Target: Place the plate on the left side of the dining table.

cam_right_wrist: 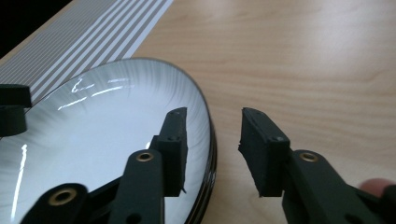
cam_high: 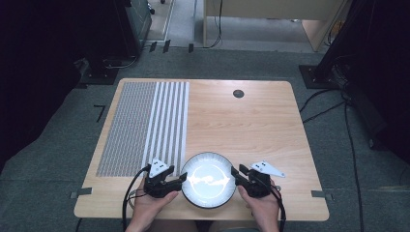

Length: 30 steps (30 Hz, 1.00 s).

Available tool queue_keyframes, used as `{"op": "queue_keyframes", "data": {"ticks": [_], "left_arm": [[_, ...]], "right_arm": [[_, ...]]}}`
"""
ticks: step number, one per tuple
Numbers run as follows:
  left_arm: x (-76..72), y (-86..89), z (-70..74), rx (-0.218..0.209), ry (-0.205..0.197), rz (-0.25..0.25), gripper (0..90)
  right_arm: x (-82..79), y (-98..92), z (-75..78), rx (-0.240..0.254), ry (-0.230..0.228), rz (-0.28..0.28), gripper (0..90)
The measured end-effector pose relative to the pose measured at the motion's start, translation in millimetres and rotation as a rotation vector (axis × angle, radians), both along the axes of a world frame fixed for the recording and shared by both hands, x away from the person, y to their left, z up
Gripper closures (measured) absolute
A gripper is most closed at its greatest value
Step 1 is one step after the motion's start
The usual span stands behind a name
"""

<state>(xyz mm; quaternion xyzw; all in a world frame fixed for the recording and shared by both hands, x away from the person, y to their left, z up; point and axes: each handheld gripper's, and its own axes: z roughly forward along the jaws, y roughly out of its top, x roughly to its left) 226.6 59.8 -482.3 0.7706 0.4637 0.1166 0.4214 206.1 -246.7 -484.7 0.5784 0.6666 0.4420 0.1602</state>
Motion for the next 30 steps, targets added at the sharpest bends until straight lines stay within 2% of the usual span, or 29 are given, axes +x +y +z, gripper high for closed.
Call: {"op": "queue_keyframes", "data": {"ticks": [3,5,7,8,11,14,22,24,27,30], "left_arm": [[-0.8,-2.1,-0.9,0.003,0.003,-0.020,48.4],[-1.0,-3.1,-1.5,0.007,0.007,-0.026,53.0],[-0.7,-3.3,-2.4,0.011,0.012,-0.031,56.3],[-0.5,-3.3,-2.8,0.012,0.015,-0.031,57.5],[-0.1,-3.8,-4.7,0.016,0.025,-0.037,61.6],[-0.6,-4.6,-5.3,0.019,0.026,-0.047,65.0],[-2.6,-7.2,-5.7,0.037,0.017,-0.061,69.2],[-2.6,-7.1,-5.5,0.036,0.017,-0.061,69.6],[-3.0,-7.7,-5.4,0.040,0.015,-0.058,69.5],[-3.1,-7.8,-5.3,0.041,0.014,-0.060,69.3]], "right_arm": [[-0.4,1.5,-1.8,-0.019,0.019,-0.009,69.1],[-0.7,0.7,-2.2,0.011,0.039,-0.015,73.1],[-1.0,0.4,-2.6,0.016,0.037,-0.022,75.2],[-0.7,0.0,-2.5,0.020,0.057,-0.016,75.9],[-0.8,-1.2,-3.4,0.030,0.070,-0.019,78.9],[-1.5,-1.6,-3.5,0.068,0.078,-0.021,81.6],[-2.0,-1.0,-5.9,0.110,0.102,-0.065,84.1],[-2.1,1.4,-6.9,0.101,0.105,-0.069,83.3],[-3.6,6.6,-8.4,0.054,0.086,-0.072,83.4],[-4.3,6.5,-8.1,0.069,0.089,-0.089,84.3]]}}
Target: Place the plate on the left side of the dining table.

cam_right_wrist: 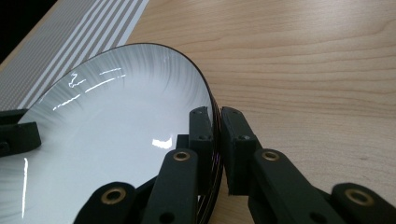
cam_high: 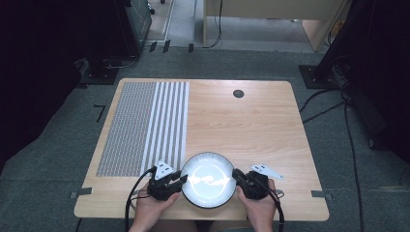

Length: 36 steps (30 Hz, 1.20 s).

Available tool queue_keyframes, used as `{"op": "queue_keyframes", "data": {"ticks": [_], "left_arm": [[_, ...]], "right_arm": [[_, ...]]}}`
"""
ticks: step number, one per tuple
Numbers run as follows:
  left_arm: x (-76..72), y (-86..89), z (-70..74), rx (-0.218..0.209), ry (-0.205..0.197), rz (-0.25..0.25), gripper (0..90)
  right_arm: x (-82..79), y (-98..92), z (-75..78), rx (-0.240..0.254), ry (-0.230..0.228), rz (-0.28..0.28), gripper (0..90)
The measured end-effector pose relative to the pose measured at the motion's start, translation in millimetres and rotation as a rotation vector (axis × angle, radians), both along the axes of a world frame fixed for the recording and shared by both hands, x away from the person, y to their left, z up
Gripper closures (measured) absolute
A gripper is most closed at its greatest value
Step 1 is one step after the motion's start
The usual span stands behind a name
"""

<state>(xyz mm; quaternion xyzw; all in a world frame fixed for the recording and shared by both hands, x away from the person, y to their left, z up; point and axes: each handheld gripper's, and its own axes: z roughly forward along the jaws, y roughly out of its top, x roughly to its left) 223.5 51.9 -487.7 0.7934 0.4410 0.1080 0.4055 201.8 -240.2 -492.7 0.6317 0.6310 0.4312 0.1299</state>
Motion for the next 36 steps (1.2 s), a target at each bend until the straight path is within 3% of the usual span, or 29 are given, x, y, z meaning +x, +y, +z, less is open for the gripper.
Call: {"op": "queue_keyframes", "data": {"ticks": [7,9,15,27,36], "left_arm": [[-0.1,0.1,0.1,0.000,-0.001,-0.005,68.7],[0.0,0.3,0.6,-0.002,0.000,-0.007,68.0],[0.6,1.2,1.0,0.003,-0.003,-0.001,65.6],[-0.1,6.4,9.3,-0.043,-0.028,0.028,63.2],[-2.8,-4.6,10.1,-0.047,-0.017,-0.015,62.6]], "right_arm": [[-1.2,-1.9,0.4,0.027,-0.019,-0.023,86.0],[-3.0,-2.1,2.3,0.044,-0.045,-0.042,89.6],[-2.0,-1.9,1.6,0.058,-0.035,-0.039,89.7],[-5.4,-6.0,11.4,0.040,-0.070,-0.052,89.8],[-9.0,-10.7,16.8,0.015,-0.090,-0.068,89.9]]}}
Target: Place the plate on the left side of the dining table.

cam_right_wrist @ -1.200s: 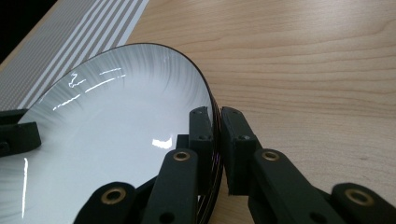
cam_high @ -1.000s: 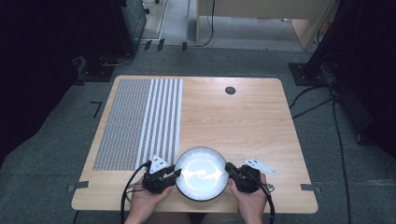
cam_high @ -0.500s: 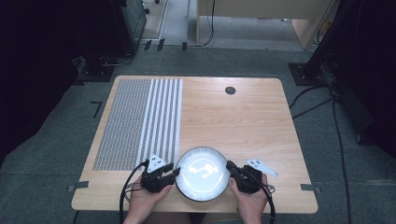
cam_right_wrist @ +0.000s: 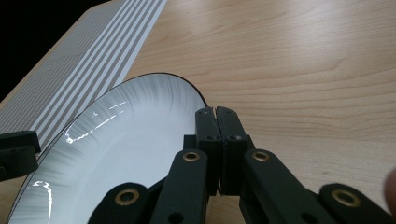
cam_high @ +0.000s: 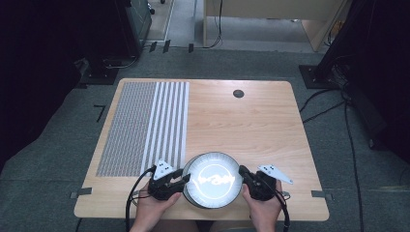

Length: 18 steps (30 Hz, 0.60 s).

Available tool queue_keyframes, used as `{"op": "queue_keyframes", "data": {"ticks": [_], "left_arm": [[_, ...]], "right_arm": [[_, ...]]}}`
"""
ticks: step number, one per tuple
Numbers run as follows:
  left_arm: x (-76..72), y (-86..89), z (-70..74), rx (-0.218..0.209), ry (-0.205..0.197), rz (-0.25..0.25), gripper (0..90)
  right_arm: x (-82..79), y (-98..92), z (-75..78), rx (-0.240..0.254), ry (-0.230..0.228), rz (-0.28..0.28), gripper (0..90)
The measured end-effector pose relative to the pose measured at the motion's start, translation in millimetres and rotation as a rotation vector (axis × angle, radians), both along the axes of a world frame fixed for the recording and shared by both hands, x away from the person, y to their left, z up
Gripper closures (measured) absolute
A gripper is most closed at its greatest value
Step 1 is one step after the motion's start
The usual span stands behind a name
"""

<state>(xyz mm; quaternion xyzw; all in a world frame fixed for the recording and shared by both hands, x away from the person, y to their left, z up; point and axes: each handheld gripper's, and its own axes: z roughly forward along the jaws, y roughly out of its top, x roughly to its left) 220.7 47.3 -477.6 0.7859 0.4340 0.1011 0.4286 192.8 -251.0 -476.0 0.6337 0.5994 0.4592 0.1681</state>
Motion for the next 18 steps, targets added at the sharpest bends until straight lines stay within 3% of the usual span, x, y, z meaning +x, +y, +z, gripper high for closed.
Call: {"op": "queue_keyframes", "data": {"ticks": [18], "left_arm": [[3.2,-21.4,-10.7,0.032,0.056,-0.052,54.0]], "right_arm": [[-9.9,-4.3,2.9,-0.025,-0.021,-0.028,89.8]]}}
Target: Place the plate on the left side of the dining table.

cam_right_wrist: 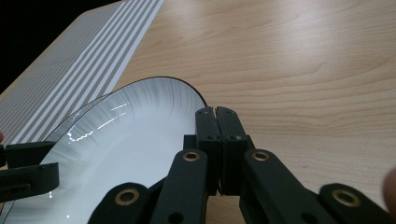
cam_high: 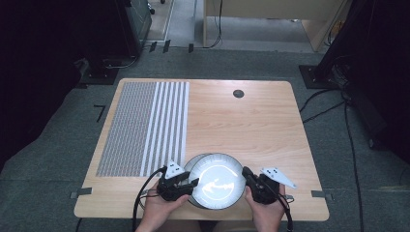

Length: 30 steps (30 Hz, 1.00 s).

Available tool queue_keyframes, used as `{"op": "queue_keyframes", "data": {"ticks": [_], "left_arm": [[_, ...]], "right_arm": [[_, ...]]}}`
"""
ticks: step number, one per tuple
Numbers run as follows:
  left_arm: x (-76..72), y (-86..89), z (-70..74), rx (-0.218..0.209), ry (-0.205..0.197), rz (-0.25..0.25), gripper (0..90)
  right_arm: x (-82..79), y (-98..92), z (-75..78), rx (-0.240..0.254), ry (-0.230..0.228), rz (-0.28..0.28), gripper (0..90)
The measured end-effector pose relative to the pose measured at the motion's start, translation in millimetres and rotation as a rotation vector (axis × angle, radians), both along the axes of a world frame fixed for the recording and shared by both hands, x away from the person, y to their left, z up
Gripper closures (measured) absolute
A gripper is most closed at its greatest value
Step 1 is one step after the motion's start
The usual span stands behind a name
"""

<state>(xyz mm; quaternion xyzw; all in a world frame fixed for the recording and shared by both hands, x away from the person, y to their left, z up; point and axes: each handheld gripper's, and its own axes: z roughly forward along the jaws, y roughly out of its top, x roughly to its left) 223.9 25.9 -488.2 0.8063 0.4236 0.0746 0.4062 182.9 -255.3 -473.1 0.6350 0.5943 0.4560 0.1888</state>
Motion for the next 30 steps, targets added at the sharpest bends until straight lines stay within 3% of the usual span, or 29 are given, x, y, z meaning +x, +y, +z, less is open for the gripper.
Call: {"op": "queue_keyframes", "data": {"ticks": [5,10,15,22,27,30], "left_arm": [[1.8,-3.4,-3.1,0.015,0.009,-0.001,53.8],[1.9,-3.9,-4.0,0.017,0.011,-0.002,54.5],[2.3,-3.7,-4.1,0.014,0.012,-0.003,54.6],[2.2,-3.5,-4.1,0.015,0.011,-0.005,54.7],[2.1,-3.4,-4.2,0.013,0.010,-0.007,54.7],[1.9,-3.2,-4.2,0.011,0.010,-0.008,54.8]], "right_arm": [[-0.8,-2.1,-2.3,0.024,0.013,0.018,88.3],[0.4,-5.1,-3.7,0.075,0.040,0.034,78.7],[1.8,-3.7,-7.0,0.055,0.077,0.013,67.9],[2.4,-5.0,-12.6,0.144,0.160,-0.005,69.3],[0.5,-4.8,-13.9,0.230,0.194,-0.005,78.9],[-0.8,-3.6,-14.4,0.250,0.196,-0.019,81.1]]}}
